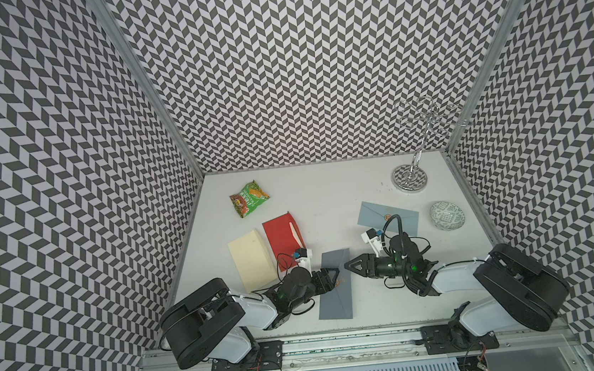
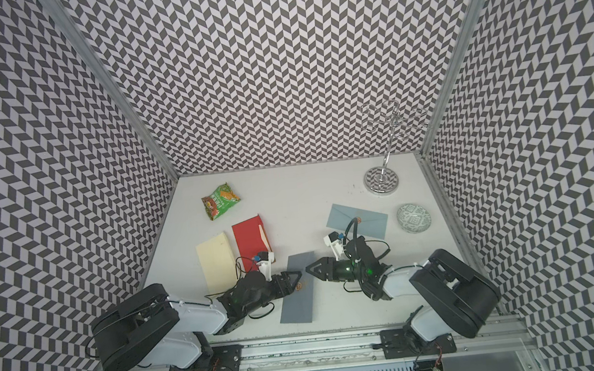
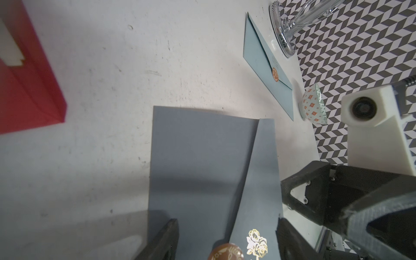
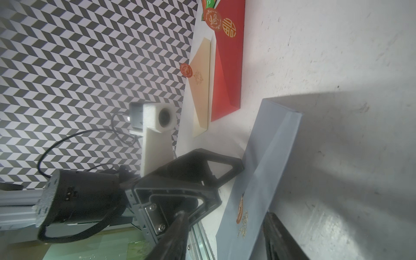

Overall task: Open the envelope
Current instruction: Pick up the envelope from the center of the board.

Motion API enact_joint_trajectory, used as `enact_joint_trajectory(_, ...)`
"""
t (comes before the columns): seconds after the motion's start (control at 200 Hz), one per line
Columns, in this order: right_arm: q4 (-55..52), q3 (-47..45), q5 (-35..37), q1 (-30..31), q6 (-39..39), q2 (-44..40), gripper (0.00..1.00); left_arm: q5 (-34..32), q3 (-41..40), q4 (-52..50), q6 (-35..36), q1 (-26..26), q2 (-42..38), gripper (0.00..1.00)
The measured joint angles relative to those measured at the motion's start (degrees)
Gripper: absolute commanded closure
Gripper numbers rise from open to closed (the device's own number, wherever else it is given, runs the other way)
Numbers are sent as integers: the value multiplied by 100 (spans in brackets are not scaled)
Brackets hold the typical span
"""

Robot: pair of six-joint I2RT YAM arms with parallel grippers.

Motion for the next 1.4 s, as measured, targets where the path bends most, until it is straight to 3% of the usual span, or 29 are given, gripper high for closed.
enact_joint_trajectory(0.235, 542, -184, 136, 9, 225, 160, 57, 13, -96, 155, -55, 0, 0, 33)
enact_joint_trajectory(0.506, 1751, -684, 284, 68, 684, 535, 55, 24, -258, 291, -131, 0, 11, 34)
enact_joint_trajectory(0.711, 2057, -693, 466, 125, 883, 800, 56, 26, -264, 317, -149, 0, 13, 33)
enact_joint_trajectory(1.072, -1414, 402, 1781, 149, 164, -485, 52, -256, -164, -785, 223, 0, -1029, 27)
enact_joint_trajectory(1.402, -3117, 1143, 1709, 225, -627, -380, 52, -315, -39, -1436, 420, 214, -1165, 26)
